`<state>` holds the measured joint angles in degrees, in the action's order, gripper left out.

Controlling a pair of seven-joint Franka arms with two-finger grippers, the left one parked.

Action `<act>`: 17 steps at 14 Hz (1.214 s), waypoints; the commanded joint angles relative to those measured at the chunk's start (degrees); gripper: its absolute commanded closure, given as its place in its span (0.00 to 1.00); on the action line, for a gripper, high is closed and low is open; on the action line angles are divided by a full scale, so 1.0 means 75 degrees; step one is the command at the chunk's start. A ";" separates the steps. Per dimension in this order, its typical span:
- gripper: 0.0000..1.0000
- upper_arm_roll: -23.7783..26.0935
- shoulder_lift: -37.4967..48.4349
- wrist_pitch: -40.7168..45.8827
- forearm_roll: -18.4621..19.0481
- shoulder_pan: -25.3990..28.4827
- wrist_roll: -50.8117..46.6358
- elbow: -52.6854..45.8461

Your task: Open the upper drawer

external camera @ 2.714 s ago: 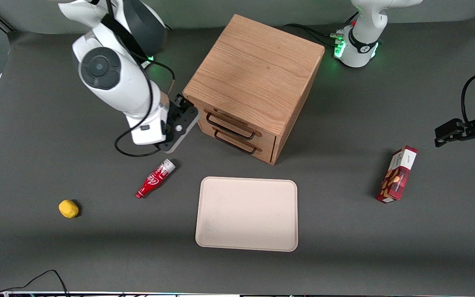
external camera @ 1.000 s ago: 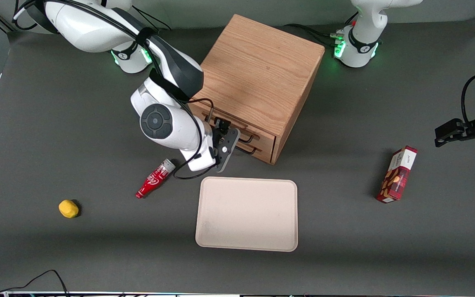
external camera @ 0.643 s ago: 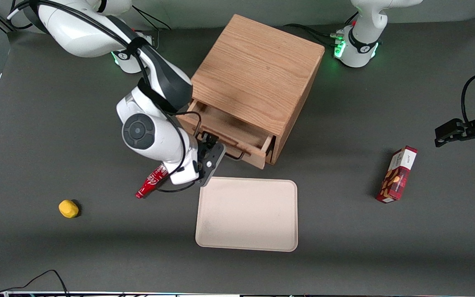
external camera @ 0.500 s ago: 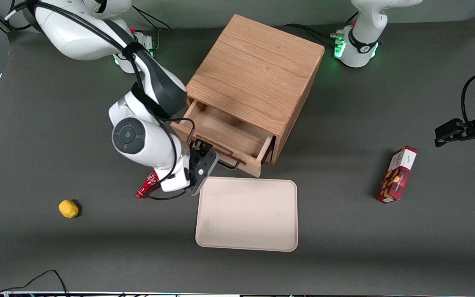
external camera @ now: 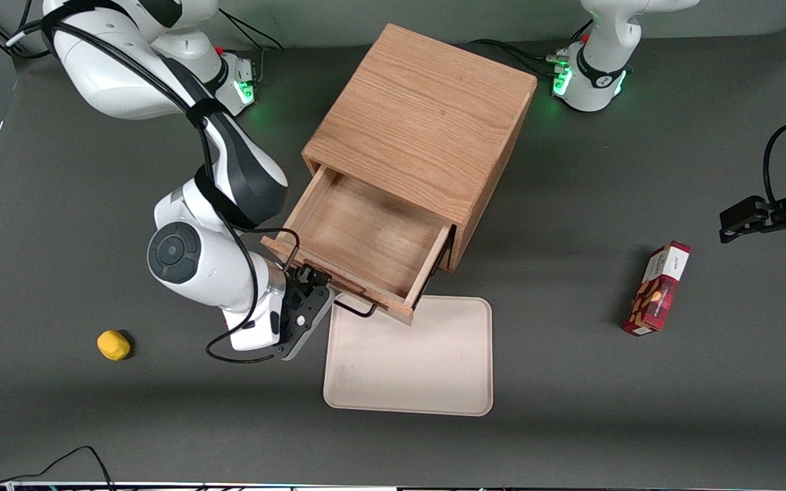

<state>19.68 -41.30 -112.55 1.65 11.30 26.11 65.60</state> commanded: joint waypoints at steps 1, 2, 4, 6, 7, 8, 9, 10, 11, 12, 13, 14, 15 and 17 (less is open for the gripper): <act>0.00 0.0024 0.0091 0.0170 0.0038 0.0052 -0.0105 -0.0309; 0.00 0.0059 0.0278 0.0391 0.0026 0.0040 -0.0327 -0.0298; 0.00 0.0083 0.0641 0.0941 -0.0556 -0.0006 -0.0773 -0.0309; 0.00 0.0048 0.1109 0.1340 -0.1424 -0.0286 -0.0856 -0.0298; 0.00 0.0083 0.1378 0.1598 -0.1566 -0.0520 -0.0868 -0.0286; 0.00 0.0071 0.1706 0.1844 -0.1533 -0.0673 -0.0926 -0.0216; 0.00 0.0002 0.2139 0.2078 -0.1463 -0.0791 -0.1089 -0.0076; 0.00 -0.0034 0.2549 0.2324 -0.1300 -0.0908 -0.1149 0.0204; 0.00 -0.0034 0.3064 0.2338 -0.0707 -0.1060 -0.1312 0.0647; 0.00 -0.0081 0.3370 0.2397 -0.0330 -0.1154 -0.1684 0.0919; 0.00 -0.0104 0.3524 0.2571 -0.0314 -0.1434 -0.2106 0.0921; 0.00 -0.0221 0.3653 0.2874 -0.0175 -0.1622 -0.2713 0.0910; 0.00 -0.0465 0.3759 0.3028 0.0105 -0.1636 -0.3520 0.0910; 0.00 -0.0608 0.4411 0.2857 0.0272 -0.1729 -0.4043 0.1735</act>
<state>16.20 -14.00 -89.11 1.94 -1.23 1.18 70.68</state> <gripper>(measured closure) 0.000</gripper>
